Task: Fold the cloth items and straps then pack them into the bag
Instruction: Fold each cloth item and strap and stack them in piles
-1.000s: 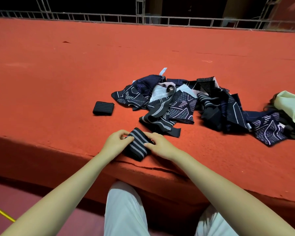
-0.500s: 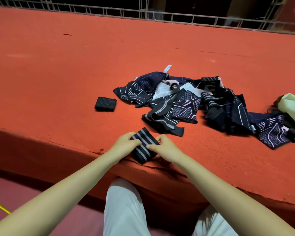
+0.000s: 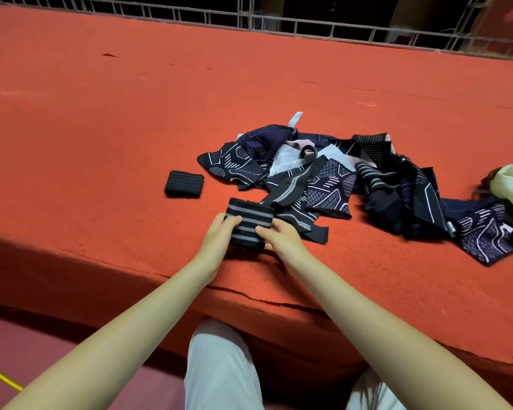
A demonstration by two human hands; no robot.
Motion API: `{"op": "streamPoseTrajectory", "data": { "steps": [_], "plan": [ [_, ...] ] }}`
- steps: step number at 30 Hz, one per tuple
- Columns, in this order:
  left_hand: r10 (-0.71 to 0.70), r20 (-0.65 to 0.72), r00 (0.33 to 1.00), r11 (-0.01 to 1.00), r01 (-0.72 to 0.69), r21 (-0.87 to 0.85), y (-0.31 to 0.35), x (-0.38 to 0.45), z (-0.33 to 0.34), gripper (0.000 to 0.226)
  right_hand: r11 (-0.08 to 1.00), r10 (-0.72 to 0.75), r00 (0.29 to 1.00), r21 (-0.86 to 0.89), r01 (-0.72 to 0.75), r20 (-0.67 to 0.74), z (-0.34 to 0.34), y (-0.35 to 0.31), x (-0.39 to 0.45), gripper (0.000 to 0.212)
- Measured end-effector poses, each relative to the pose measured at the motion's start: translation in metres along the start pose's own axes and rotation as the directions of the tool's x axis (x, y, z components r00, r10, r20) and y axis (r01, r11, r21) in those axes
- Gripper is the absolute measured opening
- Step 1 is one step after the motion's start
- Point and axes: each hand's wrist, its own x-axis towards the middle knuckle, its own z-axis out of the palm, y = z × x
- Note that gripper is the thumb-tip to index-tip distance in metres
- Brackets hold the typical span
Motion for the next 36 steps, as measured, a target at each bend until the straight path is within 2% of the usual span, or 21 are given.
{"op": "streamPoseTrajectory", "data": {
  "steps": [3,5,7,11,12,14,15,16,18,20,24,26,27,31,33,36],
  "plan": [
    [0.069,0.025,0.997,0.997,-0.068,-0.032,0.002,0.011,-0.012,0.016,0.999,0.018,0.999,0.038,-0.019,0.028,0.008,-0.002,0.017,0.027],
    [0.162,0.008,0.987,0.987,-0.162,-0.006,0.005,0.022,-0.021,0.016,0.994,0.028,0.998,0.107,-0.034,0.062,0.017,-0.009,0.028,0.026],
    [0.242,-0.068,0.968,0.968,-0.237,0.079,0.012,0.036,-0.030,0.014,0.990,0.025,0.998,0.134,-0.033,0.062,0.031,-0.015,0.045,0.024],
    [0.349,-0.186,0.918,0.902,-0.276,0.333,0.032,0.079,-0.057,0.019,0.990,0.063,0.998,0.126,-0.066,0.024,0.066,-0.026,0.088,0.027],
    [0.365,-0.204,0.908,0.860,-0.245,0.447,0.037,0.092,-0.065,0.020,0.990,0.079,0.996,0.118,-0.082,0.032,0.075,-0.029,0.100,0.024],
    [0.374,-0.254,0.892,0.689,-0.084,0.720,0.044,0.121,-0.085,0.030,0.989,0.096,0.995,0.110,-0.098,0.021,0.092,-0.034,0.126,0.011],
    [0.357,-0.270,0.894,0.599,0.003,0.800,0.045,0.135,-0.095,0.037,0.991,0.098,0.995,0.095,-0.096,-0.018,0.099,-0.035,0.138,0.008],
    [0.319,-0.278,0.906,0.551,0.061,0.832,0.045,0.148,-0.104,0.042,0.994,0.095,0.993,0.051,-0.092,-0.067,0.105,-0.034,0.149,0.012],
    [0.230,-0.275,0.934,0.561,0.104,0.821,0.039,0.167,-0.116,0.046,0.990,0.077,0.986,-0.109,-0.094,-0.148,0.115,-0.025,0.169,0.025],
    [0.203,-0.263,0.943,0.605,0.091,0.791,0.032,0.180,-0.122,0.046,0.969,0.054,0.980,-0.225,-0.098,-0.194,0.122,-0.020,0.182,0.029],
    [0.282,-0.299,0.912,0.677,0.031,0.735,0.037,0.196,-0.132,0.040,0.982,0.124,0.979,-0.124,-0.145,-0.164,0.141,-0.022,0.204,0.007],
    [0.298,-0.303,0.905,0.693,0.013,0.721,0.041,0.203,-0.140,0.038,0.975,0.159,0.980,-0.137,-0.175,-0.118,0.152,-0.021,0.214,0.013],
    [0.288,-0.300,0.910,0.691,0.020,0.723,0.042,0.205,-0.144,0.038,0.968,0.156,0.982,-0.183,-0.174,-0.107,0.156,-0.019,0.219,0.009],
    [0.237,-0.288,0.928,0.637,0.075,0.767,0.043,0.203,-0.149,0.039,0.913,0.116,0.990,-0.385,-0.136,-0.074,0.162,-0.014,0.222,0.037],
    [0.231,-0.280,0.932,0.639,0.071,0.766,0.045,0.199,-0.148,0.042,0.913,0.103,0.992,-0.390,-0.122,-0.069,0.158,-0.014,0.218,0.042],
    [0.270,-0.277,0.922,0.604,0.062,0.795,0.048,0.193,-0.147,0.049,0.929,0.084,0.993,-0.355,-0.109,-0.084,0.148,-0.013,0.211,0.031]
  ]
}}
